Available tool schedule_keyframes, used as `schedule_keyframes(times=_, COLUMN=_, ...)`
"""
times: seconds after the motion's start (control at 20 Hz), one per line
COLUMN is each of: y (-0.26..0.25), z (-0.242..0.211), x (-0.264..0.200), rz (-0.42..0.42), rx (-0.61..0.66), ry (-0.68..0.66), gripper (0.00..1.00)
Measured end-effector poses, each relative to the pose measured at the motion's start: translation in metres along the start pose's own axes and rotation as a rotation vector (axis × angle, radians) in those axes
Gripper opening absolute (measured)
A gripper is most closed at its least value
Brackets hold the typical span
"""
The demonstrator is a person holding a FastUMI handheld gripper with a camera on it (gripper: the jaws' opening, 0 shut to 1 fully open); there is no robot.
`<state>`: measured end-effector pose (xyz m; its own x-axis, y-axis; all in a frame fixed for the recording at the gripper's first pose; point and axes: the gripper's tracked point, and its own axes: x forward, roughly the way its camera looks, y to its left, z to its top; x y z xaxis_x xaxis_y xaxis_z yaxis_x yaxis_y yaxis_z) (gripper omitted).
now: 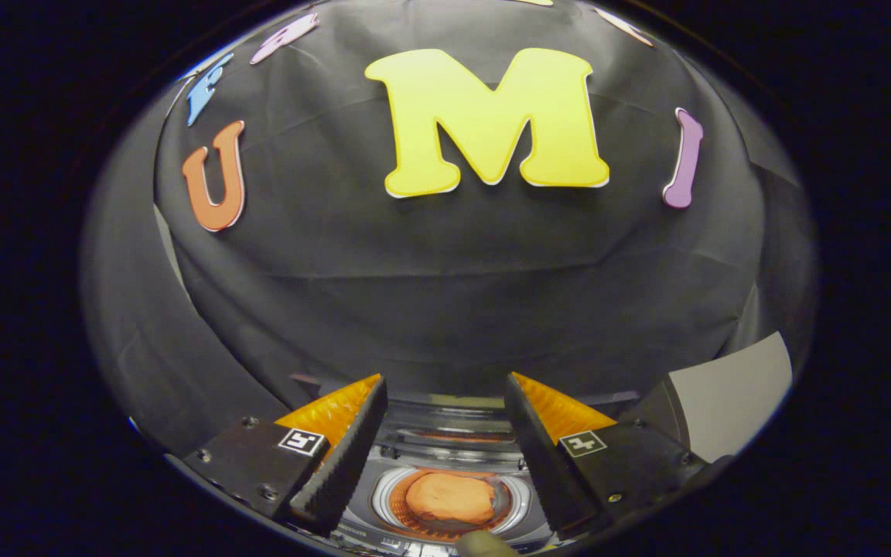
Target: Put the clothes into the washing machine and then close the washing machine lid.
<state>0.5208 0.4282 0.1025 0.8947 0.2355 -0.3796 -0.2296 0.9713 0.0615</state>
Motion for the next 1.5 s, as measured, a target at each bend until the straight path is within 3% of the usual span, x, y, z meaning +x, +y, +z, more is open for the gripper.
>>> schedule_keyframes(times=0.15, y=-0.008, z=0.004, x=0.018, rz=-0.054, rx=-0.002, ry=0.017, gripper=0.95)
schedule_keyframes(times=0.7, y=-0.020, z=-0.024, x=0.063, rz=-0.123, rx=0.052, ry=0.154, gripper=0.95)
schedule_keyframes(times=1.5, y=-0.020, z=-0.031, x=0.061, rz=-0.149, rx=0.012, ry=0.097, gripper=0.96)
